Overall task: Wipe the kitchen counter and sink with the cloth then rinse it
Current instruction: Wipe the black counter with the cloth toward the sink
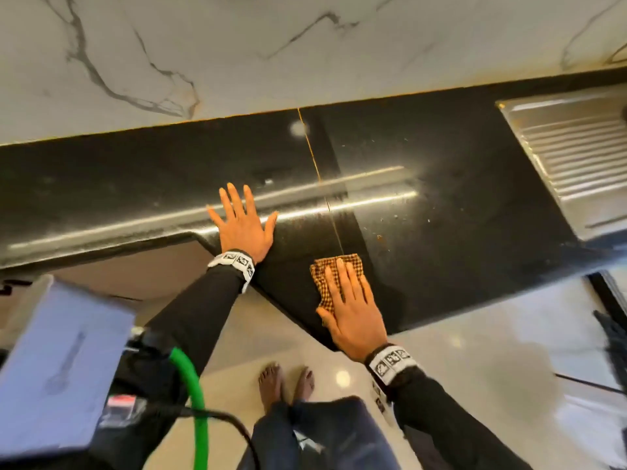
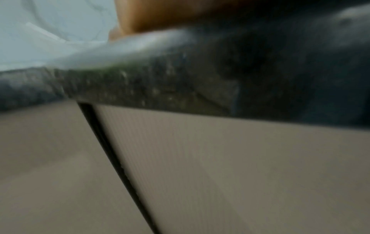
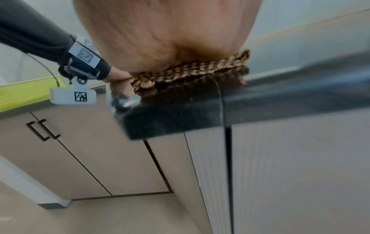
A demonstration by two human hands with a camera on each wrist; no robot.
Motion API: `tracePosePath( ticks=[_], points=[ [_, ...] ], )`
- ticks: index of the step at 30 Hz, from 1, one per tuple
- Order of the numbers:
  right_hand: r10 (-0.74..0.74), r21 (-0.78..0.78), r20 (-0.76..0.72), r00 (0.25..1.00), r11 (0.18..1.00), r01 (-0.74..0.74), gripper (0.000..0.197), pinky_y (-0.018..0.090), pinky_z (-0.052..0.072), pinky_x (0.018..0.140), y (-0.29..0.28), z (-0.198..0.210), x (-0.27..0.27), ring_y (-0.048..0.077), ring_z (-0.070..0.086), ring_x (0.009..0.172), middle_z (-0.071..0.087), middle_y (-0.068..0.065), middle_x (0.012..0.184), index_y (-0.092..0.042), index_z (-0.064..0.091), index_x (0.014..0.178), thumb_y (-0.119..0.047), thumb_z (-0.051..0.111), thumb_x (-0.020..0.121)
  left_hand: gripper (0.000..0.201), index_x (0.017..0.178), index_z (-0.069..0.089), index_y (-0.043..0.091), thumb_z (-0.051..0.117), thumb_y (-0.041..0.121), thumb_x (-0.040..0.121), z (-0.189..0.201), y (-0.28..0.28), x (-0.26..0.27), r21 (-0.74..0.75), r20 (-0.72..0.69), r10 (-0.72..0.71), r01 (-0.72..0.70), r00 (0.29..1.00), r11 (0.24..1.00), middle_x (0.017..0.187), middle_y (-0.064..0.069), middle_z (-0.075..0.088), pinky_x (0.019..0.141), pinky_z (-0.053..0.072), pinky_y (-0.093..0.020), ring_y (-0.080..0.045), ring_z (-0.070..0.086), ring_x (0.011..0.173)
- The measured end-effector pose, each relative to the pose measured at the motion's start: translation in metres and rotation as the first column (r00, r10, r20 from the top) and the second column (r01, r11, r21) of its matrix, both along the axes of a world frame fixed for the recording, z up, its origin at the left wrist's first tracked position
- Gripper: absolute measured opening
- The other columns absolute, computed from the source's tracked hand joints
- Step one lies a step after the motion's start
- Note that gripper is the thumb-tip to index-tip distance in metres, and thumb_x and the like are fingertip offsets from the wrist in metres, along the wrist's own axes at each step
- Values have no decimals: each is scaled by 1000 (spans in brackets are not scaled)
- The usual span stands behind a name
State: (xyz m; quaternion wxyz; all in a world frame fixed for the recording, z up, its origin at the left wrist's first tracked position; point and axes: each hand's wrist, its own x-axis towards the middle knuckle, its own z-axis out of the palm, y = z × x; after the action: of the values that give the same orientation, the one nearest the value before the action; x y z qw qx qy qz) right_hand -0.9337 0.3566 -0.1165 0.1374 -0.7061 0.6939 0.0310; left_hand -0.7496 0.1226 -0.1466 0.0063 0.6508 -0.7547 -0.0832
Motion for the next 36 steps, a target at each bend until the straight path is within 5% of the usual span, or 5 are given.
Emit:
tracePosePath(
  ticks=[9,16,23,30,36],
  points=[
    [9,-61,49,999,998,-6,71,51,16,124,51,-1,-71,24,-2,157,0,9,170,-15,11,162,-48,35,104,82,164,10,9,17,63,103,-4,122,-84,14,-23,-16,16,1000,1000,170,-26,3,122,7,-69,-41,2,158],
    [-404,-87,34,914,910,405,70,55,17,122,71,-3,-156,33,2,156,4,14,169,-12,13,161,-50,29,104,80,165,7,11,13,63,104,-12,140,-98,-64,36,46,-43,998,997,171,-21,5,123,9,-66,-37,3,159],
    [134,-118,153,979,986,-116,70,50,13,124,71,-8,-49,26,-8,156,-5,11,169,-13,8,162,-47,31,105,78,165,10,16,15,65,104,-16,139,-95,-91,57,50,-44,997,995,171,-18,9,124,11,-65,-35,9,159],
    [-323,-98,38,945,940,326,70,54,18,122,95,-8,-231,30,2,157,2,11,170,-15,10,162,-50,25,104,79,165,8,16,17,64,103,-12,140,-99,-105,5,60,-59,998,993,172,-17,7,124,10,-65,-33,4,160],
    [-138,-89,81,987,985,145,72,50,5,126,74,-9,-115,30,-8,156,-7,13,169,-14,3,162,-49,30,105,80,165,10,15,14,65,102,-10,139,-100,-101,26,71,-68,997,993,172,-16,5,124,11,-64,-33,3,160]
  ],
)
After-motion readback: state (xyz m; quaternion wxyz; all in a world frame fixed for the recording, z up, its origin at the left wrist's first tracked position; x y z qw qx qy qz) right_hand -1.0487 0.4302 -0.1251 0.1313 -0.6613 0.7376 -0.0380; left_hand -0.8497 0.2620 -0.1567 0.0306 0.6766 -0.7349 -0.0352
